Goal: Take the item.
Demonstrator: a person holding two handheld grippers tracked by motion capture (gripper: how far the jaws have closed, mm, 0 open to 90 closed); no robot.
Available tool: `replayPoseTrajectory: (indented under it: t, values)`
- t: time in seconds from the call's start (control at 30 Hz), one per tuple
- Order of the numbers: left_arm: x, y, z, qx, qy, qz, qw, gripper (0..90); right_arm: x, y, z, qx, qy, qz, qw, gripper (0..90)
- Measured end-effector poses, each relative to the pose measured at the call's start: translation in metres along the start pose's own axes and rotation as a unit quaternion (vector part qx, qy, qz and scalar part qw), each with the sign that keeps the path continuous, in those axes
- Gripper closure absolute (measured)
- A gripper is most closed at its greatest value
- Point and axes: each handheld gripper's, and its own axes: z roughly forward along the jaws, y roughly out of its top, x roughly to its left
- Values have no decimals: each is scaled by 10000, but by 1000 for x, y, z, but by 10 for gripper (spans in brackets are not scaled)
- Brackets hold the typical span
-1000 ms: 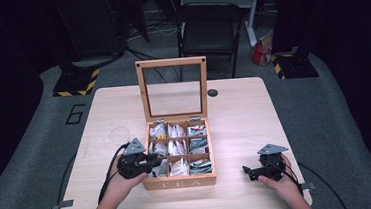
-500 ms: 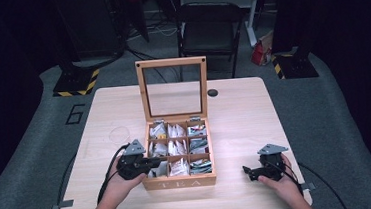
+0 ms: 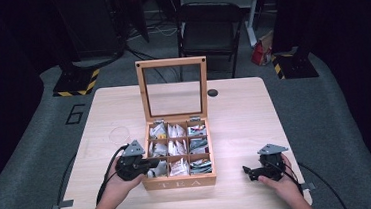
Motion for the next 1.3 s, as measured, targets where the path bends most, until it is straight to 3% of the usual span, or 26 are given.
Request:
replayPoseTrajectory:
  t: [0.47,1.3]
  values:
    - [0,10,-27,-583,277,29,9979,900,0,0,0,4,16,-8,10000,0]
    - [-8,24,-58,-1078,453,182,9930,900,0,0,-1,0,35,9,10000,0]
